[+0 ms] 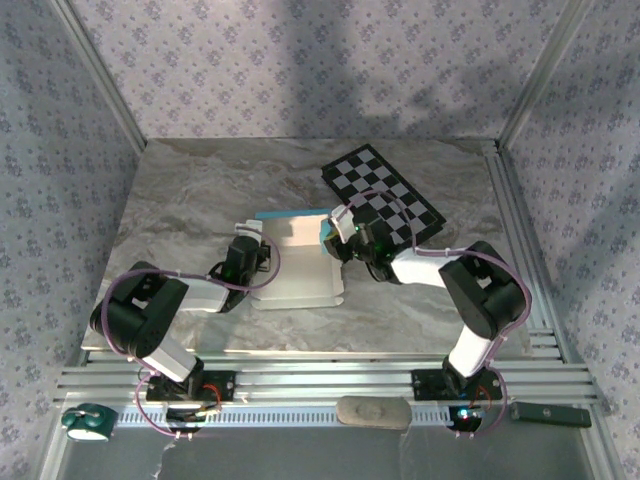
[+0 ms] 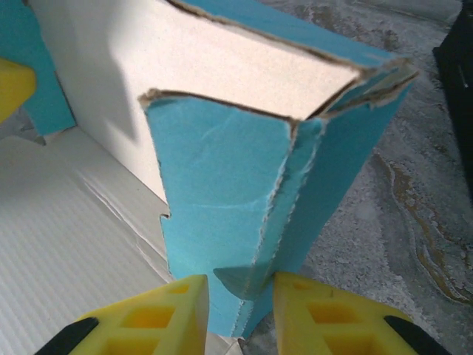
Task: Fold the paper box
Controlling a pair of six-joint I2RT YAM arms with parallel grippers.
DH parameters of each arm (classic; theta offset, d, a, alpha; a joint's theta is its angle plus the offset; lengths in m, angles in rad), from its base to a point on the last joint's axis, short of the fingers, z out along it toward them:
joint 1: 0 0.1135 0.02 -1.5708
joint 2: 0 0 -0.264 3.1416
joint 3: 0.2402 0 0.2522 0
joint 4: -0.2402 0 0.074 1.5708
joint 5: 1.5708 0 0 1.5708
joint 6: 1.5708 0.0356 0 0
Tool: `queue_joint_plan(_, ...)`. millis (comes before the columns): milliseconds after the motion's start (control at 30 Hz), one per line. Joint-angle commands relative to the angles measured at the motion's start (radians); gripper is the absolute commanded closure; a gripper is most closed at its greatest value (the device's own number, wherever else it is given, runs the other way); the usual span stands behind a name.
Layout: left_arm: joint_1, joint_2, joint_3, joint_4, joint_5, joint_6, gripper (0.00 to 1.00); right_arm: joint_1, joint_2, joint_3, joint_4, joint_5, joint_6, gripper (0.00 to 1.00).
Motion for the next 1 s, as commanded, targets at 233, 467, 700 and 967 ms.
queue_joint_plan(233,-0.004,-0.023,0.005,-0.023,0.033,0.001,1.00,0.033,-0.016,-0.010,0.077,0.124,0.047,0.68)
queue_joint_plan(467,-0.007,-0.029,0.003,-0.023,0.032,0.001,1.00,0.056,0.003,0.005,0.093,0.189,0.094,0.71)
queue_joint_plan(700,-0.007,-0.037,0.001,-0.028,0.033,0.003,1.00,0.075,0.033,0.022,0.118,0.225,0.128,0.75)
queue_joint_plan(967,-0.007,-0.040,0.001,-0.029,0.031,0.006,1.00,0.077,0.036,0.023,0.128,0.239,0.145,0.74)
